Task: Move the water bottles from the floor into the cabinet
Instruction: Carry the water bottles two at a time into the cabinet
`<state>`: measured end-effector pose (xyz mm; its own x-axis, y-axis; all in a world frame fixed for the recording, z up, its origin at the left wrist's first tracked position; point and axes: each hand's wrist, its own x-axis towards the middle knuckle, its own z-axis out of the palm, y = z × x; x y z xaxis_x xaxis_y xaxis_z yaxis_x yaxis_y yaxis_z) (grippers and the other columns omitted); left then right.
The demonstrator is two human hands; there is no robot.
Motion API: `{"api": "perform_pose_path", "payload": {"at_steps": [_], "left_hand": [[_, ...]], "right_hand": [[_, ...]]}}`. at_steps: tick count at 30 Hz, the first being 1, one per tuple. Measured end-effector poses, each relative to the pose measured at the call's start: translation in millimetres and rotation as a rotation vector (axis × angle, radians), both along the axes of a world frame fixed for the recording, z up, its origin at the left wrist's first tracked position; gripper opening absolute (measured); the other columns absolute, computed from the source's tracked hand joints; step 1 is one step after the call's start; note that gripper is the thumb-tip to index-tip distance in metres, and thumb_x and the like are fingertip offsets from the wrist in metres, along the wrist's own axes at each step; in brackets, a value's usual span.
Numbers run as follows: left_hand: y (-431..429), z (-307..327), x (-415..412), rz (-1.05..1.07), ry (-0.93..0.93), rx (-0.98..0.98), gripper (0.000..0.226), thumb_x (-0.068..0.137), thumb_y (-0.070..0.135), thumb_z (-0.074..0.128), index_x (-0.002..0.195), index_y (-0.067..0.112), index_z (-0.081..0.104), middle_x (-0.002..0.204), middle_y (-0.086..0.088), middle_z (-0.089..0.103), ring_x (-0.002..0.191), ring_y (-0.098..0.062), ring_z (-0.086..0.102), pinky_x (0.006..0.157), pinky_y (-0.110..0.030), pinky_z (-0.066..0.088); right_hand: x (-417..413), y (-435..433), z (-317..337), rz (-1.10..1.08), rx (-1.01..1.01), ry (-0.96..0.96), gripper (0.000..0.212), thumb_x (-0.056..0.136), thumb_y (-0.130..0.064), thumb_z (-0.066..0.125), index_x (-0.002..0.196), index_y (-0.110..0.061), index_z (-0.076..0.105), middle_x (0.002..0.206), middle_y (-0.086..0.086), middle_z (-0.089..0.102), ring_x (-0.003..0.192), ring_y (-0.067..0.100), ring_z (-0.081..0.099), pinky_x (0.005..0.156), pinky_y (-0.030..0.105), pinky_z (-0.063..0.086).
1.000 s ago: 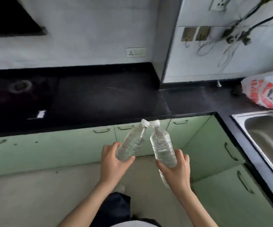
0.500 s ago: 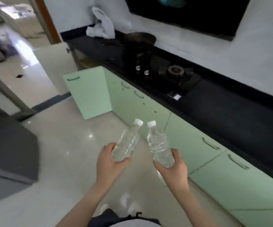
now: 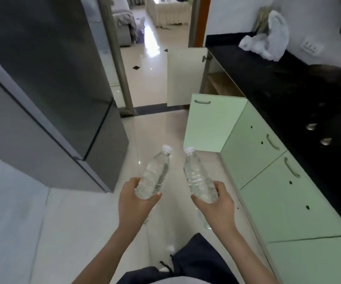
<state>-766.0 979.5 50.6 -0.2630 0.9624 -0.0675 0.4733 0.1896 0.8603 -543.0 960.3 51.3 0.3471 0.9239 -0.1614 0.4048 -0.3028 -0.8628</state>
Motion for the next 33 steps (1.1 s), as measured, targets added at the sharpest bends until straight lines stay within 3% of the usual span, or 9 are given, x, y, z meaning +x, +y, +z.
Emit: {"api": "perform_pose_path", "payload": {"at_steps": [6, 11, 16, 19, 22, 29, 33], "left_hand": [[93.2, -25.0, 0.7, 0.160, -0.052, -0.098, 0.047, 0.064, 0.030, 0.089, 0.099, 0.029, 0.058, 0.090, 0.005, 0.066, 0.076, -0.004, 0.062, 0.059, -0.018, 0.042], [200.7, -19.5, 15.3, 0.237, -0.074, -0.120, 0.045, 0.062, 0.032, 0.088, 0.095, 0.032, 0.058, 0.086, 0.005, 0.069, 0.075, -0.012, 0.067, 0.061, -0.025, 0.049], [317.9, 10.8, 21.0, 0.251, -0.056, -0.090, 0.051, 0.062, 0.034, 0.089, 0.103, 0.028, 0.058, 0.096, 0.008, 0.065, 0.082, -0.005, 0.063, 0.061, -0.017, 0.044], [379.4, 14.5, 17.1, 0.242, -0.032, -0.070, 0.054, 0.061, 0.037, 0.089, 0.104, 0.027, 0.058, 0.098, 0.009, 0.063, 0.085, -0.007, 0.062, 0.064, -0.019, 0.046], [436.9, 7.8, 11.0, 0.234, -0.040, -0.067, 0.051, 0.061, 0.032, 0.089, 0.103, 0.026, 0.060, 0.097, 0.009, 0.063, 0.085, -0.009, 0.062, 0.066, -0.019, 0.045], [599.5, -19.8, -18.8, 0.139, -0.147, -0.098, 0.047, 0.062, 0.026, 0.091, 0.099, 0.024, 0.062, 0.096, 0.006, 0.067, 0.082, -0.006, 0.063, 0.061, -0.012, 0.046], [704.4, -8.6, -38.9, -0.001, -0.175, -0.113, 0.051, 0.065, 0.032, 0.090, 0.106, 0.025, 0.062, 0.099, 0.010, 0.066, 0.088, -0.008, 0.064, 0.069, -0.024, 0.054]], "right_hand": [[-2.2, 126.8, -19.2, 0.085, -0.048, 0.014, 0.044, 0.066, -0.026, 0.087, 0.097, -0.026, 0.056, 0.088, -0.009, 0.066, 0.076, 0.005, 0.064, 0.059, 0.019, 0.047], [12.1, 255.7, -21.9, 0.163, -0.071, 0.028, 0.048, 0.064, -0.029, 0.088, 0.100, -0.024, 0.057, 0.093, -0.008, 0.066, 0.079, 0.006, 0.064, 0.062, 0.024, 0.052], [15.0, 376.5, -4.5, 0.195, -0.021, 0.024, 0.051, 0.064, -0.032, 0.088, 0.103, -0.024, 0.057, 0.096, -0.007, 0.065, 0.082, 0.007, 0.064, 0.058, 0.014, 0.049], [11.4, 436.0, -5.6, 0.179, 0.000, 0.022, 0.056, 0.060, -0.042, 0.086, 0.104, -0.027, 0.056, 0.098, -0.005, 0.064, 0.088, 0.014, 0.064, 0.070, 0.034, 0.057], [3.5, 486.0, -16.6, 0.148, 0.000, 0.029, 0.055, 0.059, -0.044, 0.085, 0.103, -0.030, 0.055, 0.098, -0.006, 0.065, 0.088, 0.014, 0.065, 0.071, 0.039, 0.059], [-34.9, 620.8, -38.9, 0.034, -0.020, 0.098, 0.052, 0.062, -0.029, 0.090, 0.103, -0.027, 0.058, 0.096, -0.008, 0.067, 0.083, 0.009, 0.066, 0.074, 0.034, 0.059], [-48.7, 702.4, -21.2, -0.050, -0.006, 0.148, 0.050, 0.067, -0.023, 0.089, 0.107, -0.021, 0.060, 0.094, -0.007, 0.068, 0.075, 0.000, 0.065, 0.058, 0.010, 0.049]]}}
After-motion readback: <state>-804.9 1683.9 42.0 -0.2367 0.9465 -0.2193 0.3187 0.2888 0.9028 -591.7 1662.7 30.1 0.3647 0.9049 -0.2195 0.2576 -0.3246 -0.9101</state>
